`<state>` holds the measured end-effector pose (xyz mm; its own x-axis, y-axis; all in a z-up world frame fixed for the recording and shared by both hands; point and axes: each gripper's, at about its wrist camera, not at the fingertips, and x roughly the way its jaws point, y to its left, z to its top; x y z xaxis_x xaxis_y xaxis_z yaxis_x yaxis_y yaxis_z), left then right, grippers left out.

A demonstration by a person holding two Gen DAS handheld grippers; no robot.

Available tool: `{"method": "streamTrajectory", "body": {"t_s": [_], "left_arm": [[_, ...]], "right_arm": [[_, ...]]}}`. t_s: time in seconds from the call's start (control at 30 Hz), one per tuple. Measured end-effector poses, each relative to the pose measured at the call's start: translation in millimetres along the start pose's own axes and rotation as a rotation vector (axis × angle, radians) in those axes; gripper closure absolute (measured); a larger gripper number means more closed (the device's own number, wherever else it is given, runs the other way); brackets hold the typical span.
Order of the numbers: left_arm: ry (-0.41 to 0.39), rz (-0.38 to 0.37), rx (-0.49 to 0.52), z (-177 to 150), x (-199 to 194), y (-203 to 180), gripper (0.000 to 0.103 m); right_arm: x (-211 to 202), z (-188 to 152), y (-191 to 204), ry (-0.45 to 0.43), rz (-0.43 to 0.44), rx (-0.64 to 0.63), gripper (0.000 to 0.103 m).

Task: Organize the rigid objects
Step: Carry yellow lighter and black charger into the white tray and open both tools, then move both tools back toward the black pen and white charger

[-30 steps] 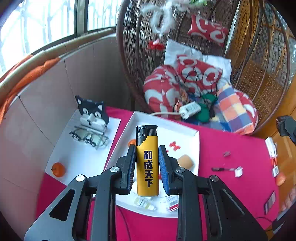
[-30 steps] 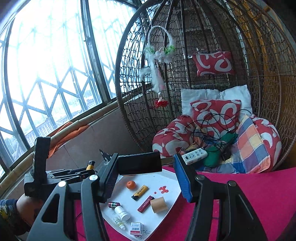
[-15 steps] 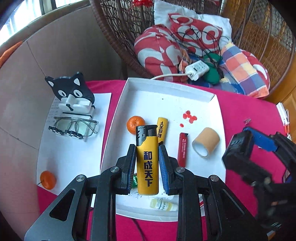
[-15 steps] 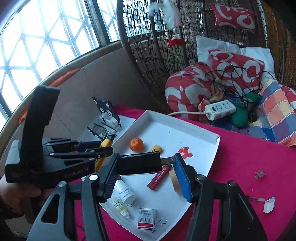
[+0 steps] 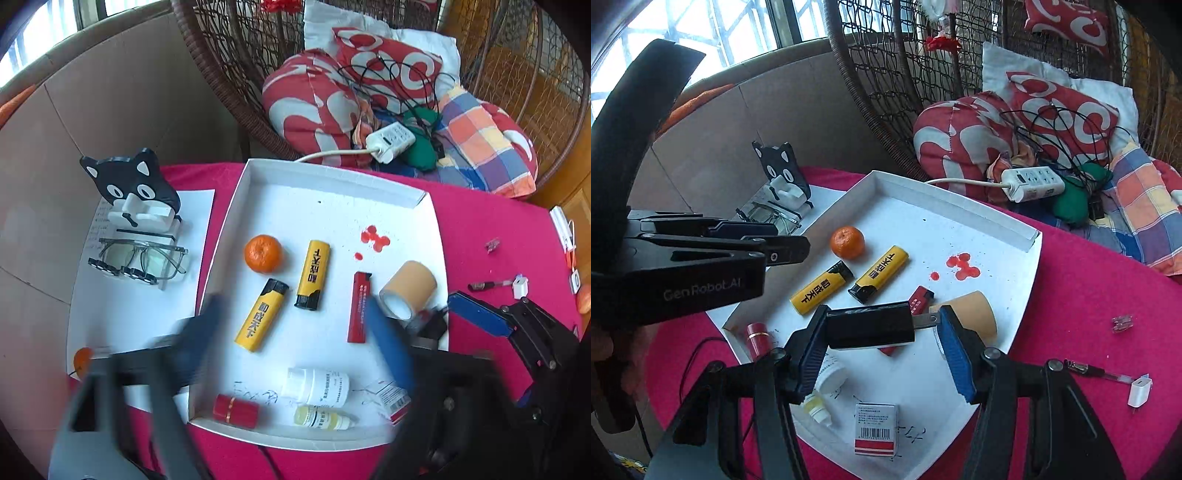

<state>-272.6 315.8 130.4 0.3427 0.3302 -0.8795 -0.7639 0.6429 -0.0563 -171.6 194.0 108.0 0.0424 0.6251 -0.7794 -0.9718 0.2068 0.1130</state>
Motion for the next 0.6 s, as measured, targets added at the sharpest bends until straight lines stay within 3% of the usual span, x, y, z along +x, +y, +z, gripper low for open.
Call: {"method": "streamTrajectory", "body": {"t_s": [0.03, 0.07, 0.27, 0.6], "left_arm": [[-0.019, 0.004, -0.002, 1, -4, -1, 0.0], [-0.03, 0.014, -0.002, 1, -6, -2, 0.0], [-0.062, 0.05, -0.004, -1, -17, -9, 0.0], [-0.092, 0.081, -0.02, -9, -40, -26, 0.0]], "right_arm": [[-1, 1, 0, 0.001, -0.002, -0.003, 0.023], [-3, 1, 0, -0.004, -0.006, -0.006, 0.002], [-22, 3, 0, -0.067, -0.014, -0.017, 0.0], [-36, -5, -8, -0.069, 0.0, -0.015, 0.0]]}}
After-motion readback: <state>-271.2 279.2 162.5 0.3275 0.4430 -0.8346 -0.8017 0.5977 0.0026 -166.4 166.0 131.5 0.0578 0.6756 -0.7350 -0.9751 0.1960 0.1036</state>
